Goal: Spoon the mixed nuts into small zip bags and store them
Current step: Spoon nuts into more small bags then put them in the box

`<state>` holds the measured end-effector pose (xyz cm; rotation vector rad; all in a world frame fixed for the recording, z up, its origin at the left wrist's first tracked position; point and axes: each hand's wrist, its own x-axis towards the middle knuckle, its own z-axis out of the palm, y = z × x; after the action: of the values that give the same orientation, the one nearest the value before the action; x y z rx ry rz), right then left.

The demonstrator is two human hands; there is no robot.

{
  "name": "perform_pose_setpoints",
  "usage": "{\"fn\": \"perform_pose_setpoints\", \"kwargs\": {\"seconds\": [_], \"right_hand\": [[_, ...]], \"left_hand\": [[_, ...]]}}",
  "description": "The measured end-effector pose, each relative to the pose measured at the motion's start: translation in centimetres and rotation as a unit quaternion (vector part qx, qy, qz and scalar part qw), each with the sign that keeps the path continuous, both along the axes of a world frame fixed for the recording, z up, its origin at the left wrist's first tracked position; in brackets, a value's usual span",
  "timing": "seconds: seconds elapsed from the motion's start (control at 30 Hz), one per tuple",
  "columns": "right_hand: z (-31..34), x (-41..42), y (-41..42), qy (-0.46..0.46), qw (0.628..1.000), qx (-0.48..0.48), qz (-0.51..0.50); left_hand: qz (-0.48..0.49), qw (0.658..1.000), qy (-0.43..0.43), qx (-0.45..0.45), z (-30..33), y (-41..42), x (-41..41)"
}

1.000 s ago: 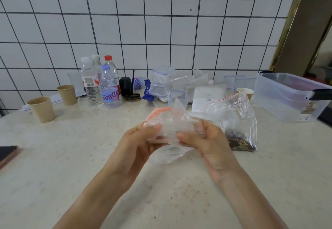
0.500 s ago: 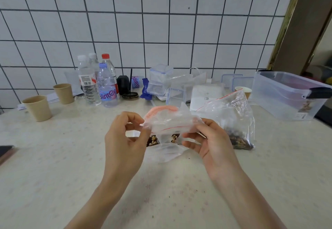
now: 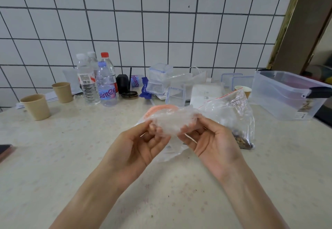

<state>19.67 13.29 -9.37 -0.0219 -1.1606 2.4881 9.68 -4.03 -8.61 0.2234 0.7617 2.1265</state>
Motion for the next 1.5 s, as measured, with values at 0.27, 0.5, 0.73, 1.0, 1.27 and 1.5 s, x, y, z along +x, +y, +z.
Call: {"fn": "perform_pose_setpoints", "kwargs": {"seconds": [0.27, 0.5, 0.73, 1.0, 1.27, 1.5], "right_hand": [[0.2, 0.1, -0.7, -0.025, 0.999, 0.010, 0.016], [-0.1, 0.4, -0.5, -0.028, 0.988, 0.153, 0.016], [-0.6, -0.3, -1.7, -0.137, 0.942, 0.232, -0.200], [-0.5, -0.1, -0.7, -0.121, 0.896, 0.311, -0.293], [-0.3, 0.2, -0.1, -0.041, 0.870, 0.383, -0.307], [-0.1, 0.4, -1.6, 0.018, 0.810, 0.514, -0.283]], "left_hand": [[-0.003, 0.996, 0.082, -0.039, -0.1, -0.3, 0.1], [0.021, 0.980, 0.192, -0.049, -0.1, -0.8, 0.4], [0.158, 0.876, 0.395, -0.229, -0.6, -0.2, 2.0], [0.250, 0.815, 0.461, -0.246, -0.4, -0.5, 1.5], [0.196, 0.603, 0.728, -0.260, -1.1, -0.8, 2.4], [0.269, 0.640, 0.637, -0.334, -2.0, 0.0, 3.0]]}}
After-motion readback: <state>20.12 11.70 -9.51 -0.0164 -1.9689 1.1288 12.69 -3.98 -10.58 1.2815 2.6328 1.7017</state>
